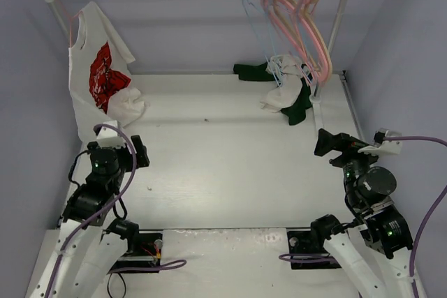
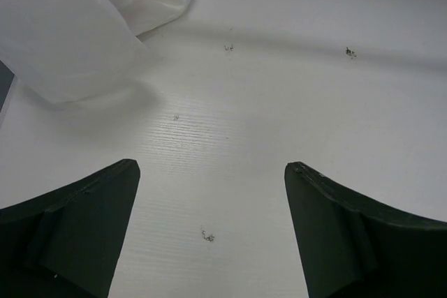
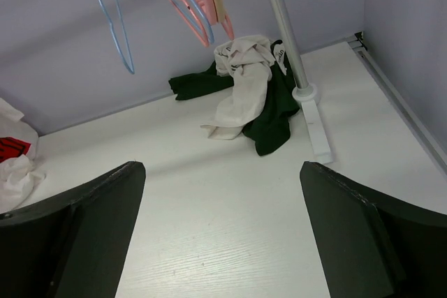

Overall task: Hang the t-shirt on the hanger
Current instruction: Move the tshirt to the center of the board

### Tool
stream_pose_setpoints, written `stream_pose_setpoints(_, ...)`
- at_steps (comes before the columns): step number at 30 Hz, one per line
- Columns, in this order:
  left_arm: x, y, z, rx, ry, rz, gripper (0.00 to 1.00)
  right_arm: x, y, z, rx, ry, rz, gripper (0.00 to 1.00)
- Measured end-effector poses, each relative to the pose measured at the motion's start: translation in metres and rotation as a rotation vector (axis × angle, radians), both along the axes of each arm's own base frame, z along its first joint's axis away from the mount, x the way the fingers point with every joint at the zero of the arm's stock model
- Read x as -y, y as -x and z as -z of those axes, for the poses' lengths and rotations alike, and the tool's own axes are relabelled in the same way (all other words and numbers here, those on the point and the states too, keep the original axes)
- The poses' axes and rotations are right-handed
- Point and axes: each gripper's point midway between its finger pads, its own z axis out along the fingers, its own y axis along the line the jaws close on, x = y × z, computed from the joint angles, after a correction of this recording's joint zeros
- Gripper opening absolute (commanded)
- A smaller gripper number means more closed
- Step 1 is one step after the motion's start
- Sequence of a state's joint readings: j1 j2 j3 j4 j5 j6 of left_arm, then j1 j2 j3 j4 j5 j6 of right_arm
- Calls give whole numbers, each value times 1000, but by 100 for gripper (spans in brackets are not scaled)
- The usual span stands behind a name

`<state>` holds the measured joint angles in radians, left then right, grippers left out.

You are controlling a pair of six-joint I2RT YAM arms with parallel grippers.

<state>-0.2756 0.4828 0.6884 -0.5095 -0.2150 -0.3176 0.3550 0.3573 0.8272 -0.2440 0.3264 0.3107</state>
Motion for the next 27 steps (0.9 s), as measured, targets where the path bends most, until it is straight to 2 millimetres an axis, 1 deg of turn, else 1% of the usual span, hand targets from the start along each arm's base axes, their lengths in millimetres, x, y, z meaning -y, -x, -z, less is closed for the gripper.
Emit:
stream_pose_setpoints(2,2,-8,-7,-23,2,-8,87,1,0,0,-1,-10,7,100)
stream_pose_setpoints(3,3,-11,-7,-36,1,-11,87,1,-1,1,-2,-17,13,100)
stream_pose_setpoints(6,4,-14,7,-100,-3,-12,87,2,-4,10,-13,-58,33,100)
stream_pose_setpoints(8,2,-14,16,-131,-4,-17,87,0,-9,22,-35,-94,43,100)
stream_pose_setpoints(9,2,-12,21,-146,-3,-17,87,-2,-12,31,-54,-112,50,100)
stream_pose_setpoints(11,2,-10,25,-150,0,-15,87,-5,-21,51,-93,-145,65,98)
stream_pose_setpoints(12,1,-8,25,-148,1,-14,87,-7,-26,64,-123,-157,74,95)
stream_pose_setpoints(15,2,-6,24,-138,6,-8,87,-15,-43,100,-203,-181,94,92)
stream_pose_setpoints(17,3,-5,23,-132,10,-3,87,-20,-55,123,-247,-198,105,92)
stream_pose_setpoints(19,4,-5,21,-125,14,2,87,-21,-66,146,-304,-199,123,93)
stream_pose_setpoints(20,4,-5,21,-124,15,4,87,-20,-73,153,-317,-213,132,93)
stream_pose_setpoints(22,5,-4,21,-125,17,8,87,-13,-91,169,-344,-248,162,94)
stream_pose_setpoints(27,6,-4,21,-124,20,14,87,16,-126,217,-431,-317,248,98)
